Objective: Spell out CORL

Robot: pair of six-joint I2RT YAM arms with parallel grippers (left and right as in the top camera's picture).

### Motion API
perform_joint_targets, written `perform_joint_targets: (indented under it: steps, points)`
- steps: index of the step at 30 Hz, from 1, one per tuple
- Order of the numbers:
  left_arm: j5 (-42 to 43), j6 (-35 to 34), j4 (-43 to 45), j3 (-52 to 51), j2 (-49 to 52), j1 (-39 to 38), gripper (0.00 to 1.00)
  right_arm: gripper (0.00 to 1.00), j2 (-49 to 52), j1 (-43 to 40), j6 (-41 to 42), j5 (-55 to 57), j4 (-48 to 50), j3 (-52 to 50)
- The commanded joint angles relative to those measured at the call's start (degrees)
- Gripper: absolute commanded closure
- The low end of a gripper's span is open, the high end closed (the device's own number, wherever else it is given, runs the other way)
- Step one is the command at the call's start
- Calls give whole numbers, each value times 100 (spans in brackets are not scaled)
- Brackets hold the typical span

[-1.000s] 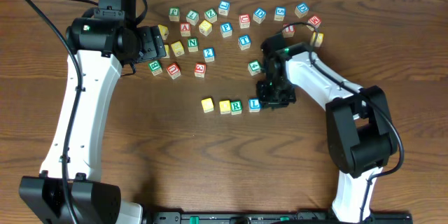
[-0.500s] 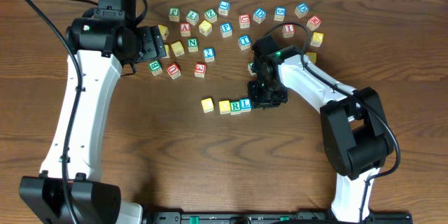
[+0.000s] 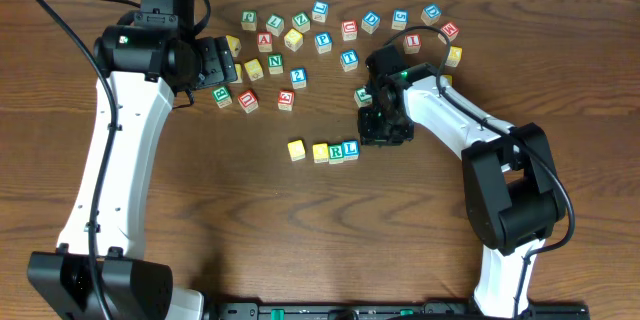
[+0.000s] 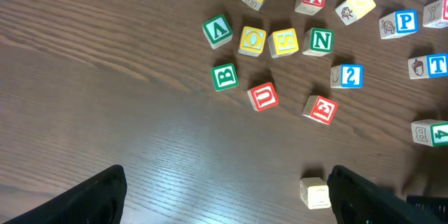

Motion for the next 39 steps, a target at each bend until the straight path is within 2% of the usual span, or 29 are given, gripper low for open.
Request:
perform_joint_targets:
  steps: [1, 15, 23, 30, 39]
  points:
    - [-31, -28, 42, -94, 39, -13, 9, 69, 26, -2, 96, -37, 46, -35]
    - [-26, -162, 109, -341, 44, -13, 9, 69, 26, 254, 181, -33, 127, -44]
    - [35, -330, 334, -994, 44, -52, 9, 69, 26, 260, 223, -33, 144, -44]
    - [37, -328, 748, -1565, 44, -422, 10, 69, 26, 254, 223, -33, 203, -44]
    - [273, -328, 800, -2094, 44, -608, 24, 69, 26, 251, 444, 188, 203, -44]
